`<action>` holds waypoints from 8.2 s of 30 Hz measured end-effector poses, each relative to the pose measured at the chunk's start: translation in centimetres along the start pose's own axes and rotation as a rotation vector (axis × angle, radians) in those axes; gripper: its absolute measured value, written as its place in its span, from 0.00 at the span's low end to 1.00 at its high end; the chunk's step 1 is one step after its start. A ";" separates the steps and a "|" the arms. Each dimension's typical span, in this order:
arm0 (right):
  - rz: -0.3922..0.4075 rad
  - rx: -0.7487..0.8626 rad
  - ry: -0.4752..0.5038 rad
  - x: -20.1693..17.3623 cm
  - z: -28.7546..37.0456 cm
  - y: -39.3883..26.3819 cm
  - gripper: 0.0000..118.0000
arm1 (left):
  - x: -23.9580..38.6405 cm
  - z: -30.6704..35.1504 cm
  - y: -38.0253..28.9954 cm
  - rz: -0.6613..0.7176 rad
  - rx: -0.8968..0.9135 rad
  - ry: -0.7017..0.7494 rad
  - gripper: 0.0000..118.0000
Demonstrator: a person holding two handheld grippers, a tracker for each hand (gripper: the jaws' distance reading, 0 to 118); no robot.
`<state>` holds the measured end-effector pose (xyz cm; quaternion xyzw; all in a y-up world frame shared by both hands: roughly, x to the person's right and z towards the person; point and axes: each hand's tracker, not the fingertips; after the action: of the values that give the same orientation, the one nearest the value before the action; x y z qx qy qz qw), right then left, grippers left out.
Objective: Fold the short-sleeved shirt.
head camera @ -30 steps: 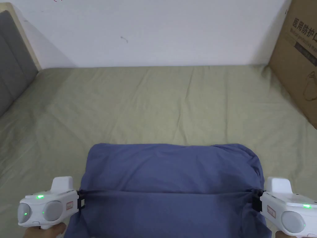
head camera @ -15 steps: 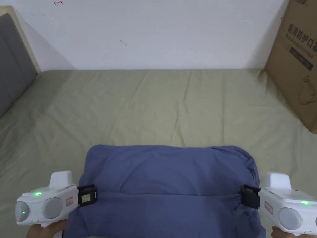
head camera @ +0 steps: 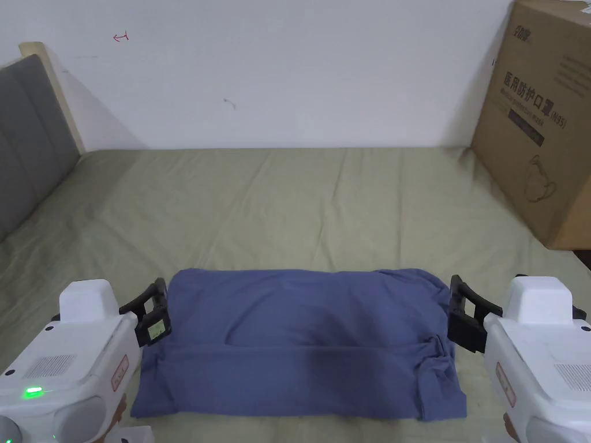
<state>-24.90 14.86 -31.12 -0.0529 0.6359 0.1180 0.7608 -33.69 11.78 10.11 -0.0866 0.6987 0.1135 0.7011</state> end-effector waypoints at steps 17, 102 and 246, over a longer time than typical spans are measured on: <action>-0.015 0.006 0.032 0.0 -0.2 -0.7 0.00 | -1.6 -3.0 -2.4 0.046 -0.336 -0.097 0.00; -0.149 -0.131 0.049 3.0 1.6 -1.0 0.70 | -1.7 3.3 -0.2 0.066 -0.155 -0.025 0.88; -0.036 0.097 0.018 -2.7 1.7 2.3 0.00 | -1.9 0.9 1.0 0.068 -0.147 -0.112 0.00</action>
<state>-24.33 17.17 -27.97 -0.0284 0.6465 0.0731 0.7589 -33.14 12.92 12.06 -0.1076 0.6508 0.1926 0.7265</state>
